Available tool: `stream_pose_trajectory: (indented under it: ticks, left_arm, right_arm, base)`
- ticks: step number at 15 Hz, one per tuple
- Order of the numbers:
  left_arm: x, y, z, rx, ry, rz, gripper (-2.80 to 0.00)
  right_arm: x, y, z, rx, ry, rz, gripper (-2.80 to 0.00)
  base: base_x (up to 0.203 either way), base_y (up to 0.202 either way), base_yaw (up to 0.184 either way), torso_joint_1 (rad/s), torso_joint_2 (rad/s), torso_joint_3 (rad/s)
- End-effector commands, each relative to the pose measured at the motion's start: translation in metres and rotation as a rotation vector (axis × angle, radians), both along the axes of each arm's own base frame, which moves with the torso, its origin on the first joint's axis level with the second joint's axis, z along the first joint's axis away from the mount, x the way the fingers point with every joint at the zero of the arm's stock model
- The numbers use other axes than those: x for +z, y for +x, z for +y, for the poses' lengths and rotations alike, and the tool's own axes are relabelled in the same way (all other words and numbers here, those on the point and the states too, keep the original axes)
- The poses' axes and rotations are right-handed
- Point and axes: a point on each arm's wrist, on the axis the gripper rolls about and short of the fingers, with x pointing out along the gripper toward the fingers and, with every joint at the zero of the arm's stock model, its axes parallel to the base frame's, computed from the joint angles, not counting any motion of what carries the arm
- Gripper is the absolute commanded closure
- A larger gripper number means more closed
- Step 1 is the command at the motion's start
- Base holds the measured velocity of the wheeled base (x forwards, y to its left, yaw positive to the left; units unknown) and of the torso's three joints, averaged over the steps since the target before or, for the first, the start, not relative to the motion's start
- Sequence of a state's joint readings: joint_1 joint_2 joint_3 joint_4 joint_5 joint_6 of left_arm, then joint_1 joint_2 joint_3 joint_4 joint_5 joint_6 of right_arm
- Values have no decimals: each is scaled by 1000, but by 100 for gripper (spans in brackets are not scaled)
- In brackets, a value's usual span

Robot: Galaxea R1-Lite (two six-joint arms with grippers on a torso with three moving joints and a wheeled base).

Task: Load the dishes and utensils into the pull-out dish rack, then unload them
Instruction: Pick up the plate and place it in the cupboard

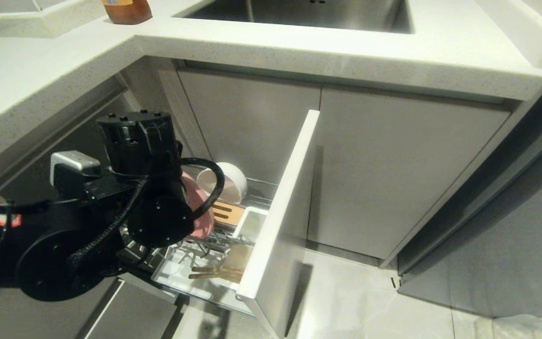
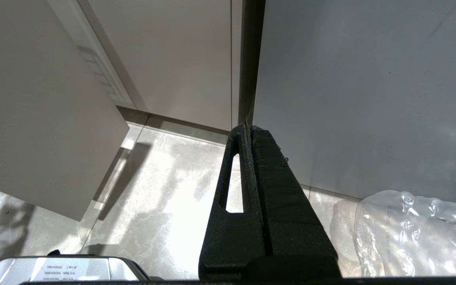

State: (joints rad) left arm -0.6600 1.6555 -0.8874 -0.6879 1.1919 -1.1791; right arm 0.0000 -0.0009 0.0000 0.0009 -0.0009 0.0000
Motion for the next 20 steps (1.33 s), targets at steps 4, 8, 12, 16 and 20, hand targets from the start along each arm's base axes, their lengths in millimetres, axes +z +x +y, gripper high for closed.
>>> stream_pose_trajectory:
  ticks: [4, 8, 12, 16, 20]
  left_arm:
    - [-16, 10, -2, 20, 28, 40, 0]
    - [-25, 12, -2, 27, 68, 95, 0]
    - [-28, 12, 0, 33, 75, 106, 0]
    - [-30, 14, 0, 36, 77, 110, 0]
    - [-30, 14, 0, 36, 75, 108, 0]
  right_arm:
    - [0, 0, 0, 0, 0, 0, 0]
    - [0, 0, 0, -1, 0, 2, 0]
    - [0, 0, 0, 1, 0, 0, 0]
    - [0, 0, 0, 0, 0, 0, 0]
    - [0, 0, 0, -1, 0, 1, 0]
  base:
    - [0, 0, 0, 0, 0, 0]
    - [0, 0, 0, 0, 0, 0]
    - [0, 0, 0, 0, 0, 0]
    - [0, 0, 0, 0, 0, 0]
    - [0, 0, 0, 0, 0, 0]
